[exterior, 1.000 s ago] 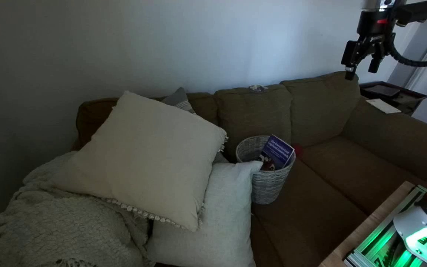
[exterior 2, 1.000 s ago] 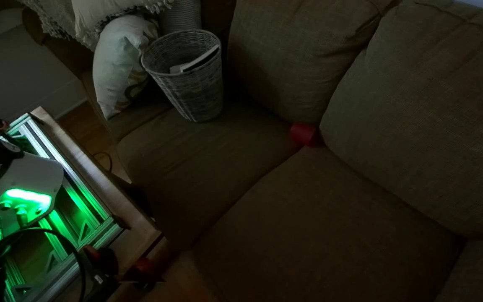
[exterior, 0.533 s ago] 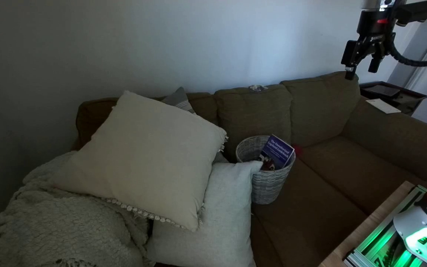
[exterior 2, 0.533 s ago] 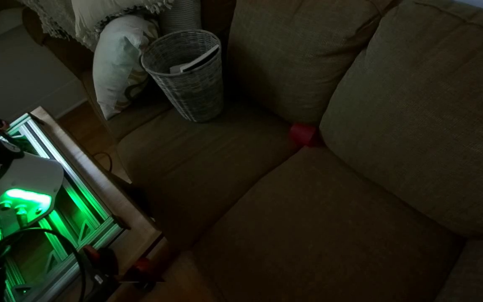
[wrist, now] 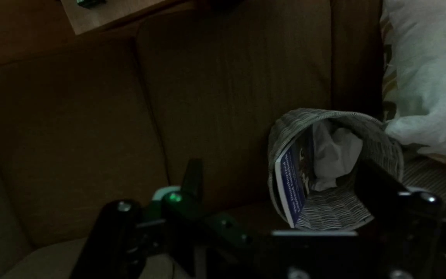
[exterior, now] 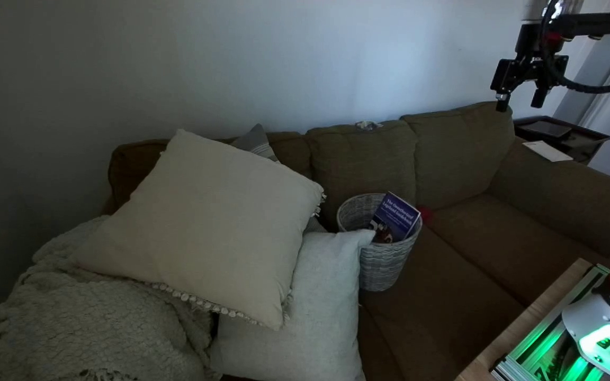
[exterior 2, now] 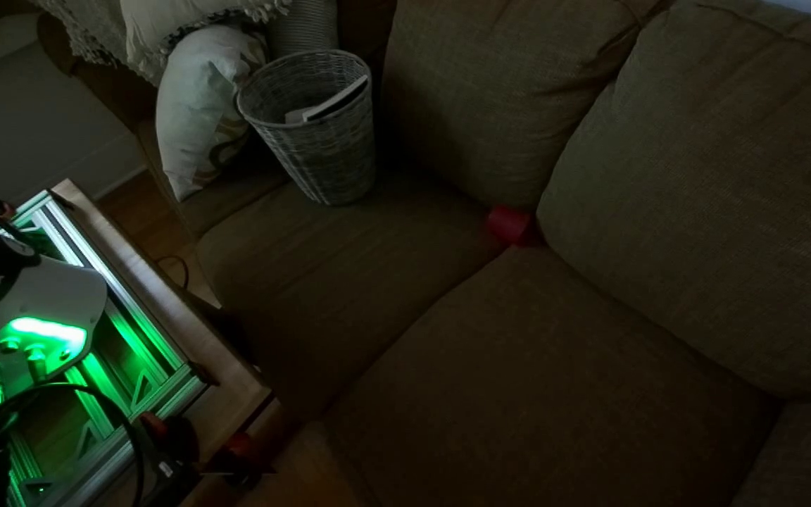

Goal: Pick up the sun glasses in a plastic and put them in the basket

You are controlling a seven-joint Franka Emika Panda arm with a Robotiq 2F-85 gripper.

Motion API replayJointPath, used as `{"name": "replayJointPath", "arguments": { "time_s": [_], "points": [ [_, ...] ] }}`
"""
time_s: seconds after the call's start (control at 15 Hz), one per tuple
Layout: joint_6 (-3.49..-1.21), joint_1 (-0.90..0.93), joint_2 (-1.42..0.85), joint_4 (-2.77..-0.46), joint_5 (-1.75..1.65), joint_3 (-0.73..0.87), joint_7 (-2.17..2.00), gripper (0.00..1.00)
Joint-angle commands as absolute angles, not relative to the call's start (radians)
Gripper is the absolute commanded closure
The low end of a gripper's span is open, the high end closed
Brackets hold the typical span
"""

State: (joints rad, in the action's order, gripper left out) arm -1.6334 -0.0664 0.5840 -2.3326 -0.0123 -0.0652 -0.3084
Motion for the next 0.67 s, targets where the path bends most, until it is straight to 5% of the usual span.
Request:
{"name": "replayJointPath", "arguments": {
  "time_s": [0.0,0.6],
  "points": [
    [-1.699,-0.125,0.476,-2.342,0.050,0.077,-0.240,0.00],
    [-1.966,-0.219,0.356,-2.194,0.118,0.111,-0.458,0.00]
  ]
}}
